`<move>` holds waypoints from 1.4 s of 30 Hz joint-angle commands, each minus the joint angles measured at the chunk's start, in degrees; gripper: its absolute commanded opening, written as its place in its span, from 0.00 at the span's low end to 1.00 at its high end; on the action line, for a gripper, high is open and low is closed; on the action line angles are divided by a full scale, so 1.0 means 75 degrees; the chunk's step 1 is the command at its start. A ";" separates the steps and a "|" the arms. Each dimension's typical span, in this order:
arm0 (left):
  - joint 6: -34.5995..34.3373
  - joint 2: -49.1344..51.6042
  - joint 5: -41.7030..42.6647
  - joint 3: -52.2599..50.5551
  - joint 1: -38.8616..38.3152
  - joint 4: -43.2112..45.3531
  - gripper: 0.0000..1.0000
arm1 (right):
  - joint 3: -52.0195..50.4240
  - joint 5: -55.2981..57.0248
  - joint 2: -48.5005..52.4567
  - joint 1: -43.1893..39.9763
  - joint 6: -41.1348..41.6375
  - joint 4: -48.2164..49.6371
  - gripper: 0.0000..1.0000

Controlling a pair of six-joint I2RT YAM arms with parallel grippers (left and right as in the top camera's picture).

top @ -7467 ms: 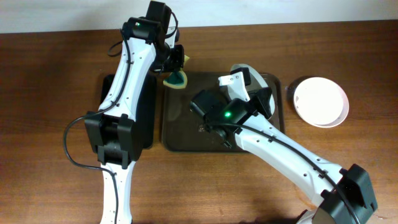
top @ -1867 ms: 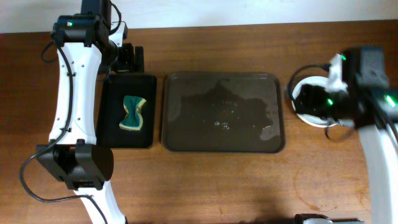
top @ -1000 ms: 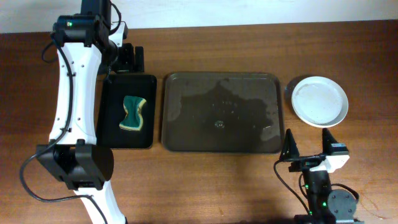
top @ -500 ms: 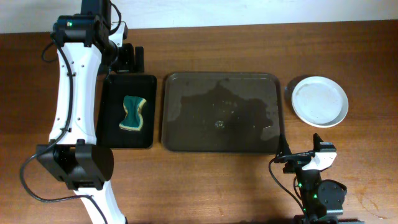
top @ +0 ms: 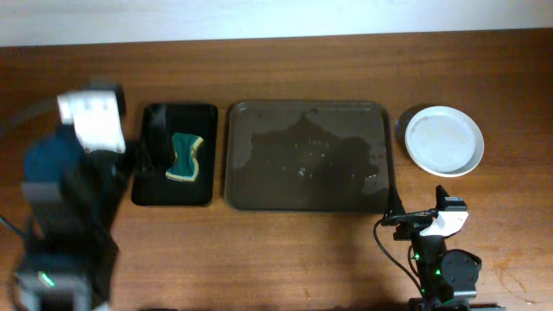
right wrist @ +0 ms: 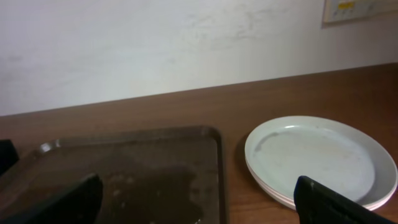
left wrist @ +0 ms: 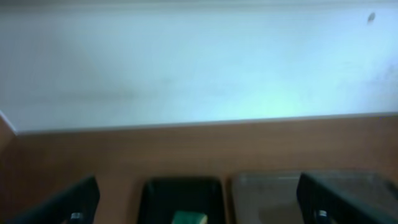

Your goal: Clean dirty plates on tray and stack at the side

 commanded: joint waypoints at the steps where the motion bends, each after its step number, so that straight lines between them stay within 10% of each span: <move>1: 0.1075 -0.2346 -0.0023 -0.3480 0.0047 0.1804 1.00 | -0.0055 0.0038 -0.0044 0.0076 -0.0044 -0.0044 0.99; 4: 0.1271 -0.4243 -0.0032 -0.6449 0.0047 0.4334 0.99 | -0.0055 0.0038 -0.0044 0.0076 -0.0044 -0.0044 0.99; 10: 0.1664 -0.6475 -0.0055 -0.8696 0.0210 0.4683 0.99 | -0.0055 0.0035 -0.0044 0.0076 -0.0044 -0.0044 0.99; 13: 0.1658 -0.6647 -0.0082 -0.8693 0.0405 0.3357 1.00 | -0.0055 0.0038 -0.0044 0.0076 -0.0044 -0.0044 0.99; 42: 0.1661 -0.6642 -0.0085 -0.8687 0.0385 0.3360 1.00 | -0.0055 0.0035 -0.0044 0.0076 -0.0044 -0.0044 0.99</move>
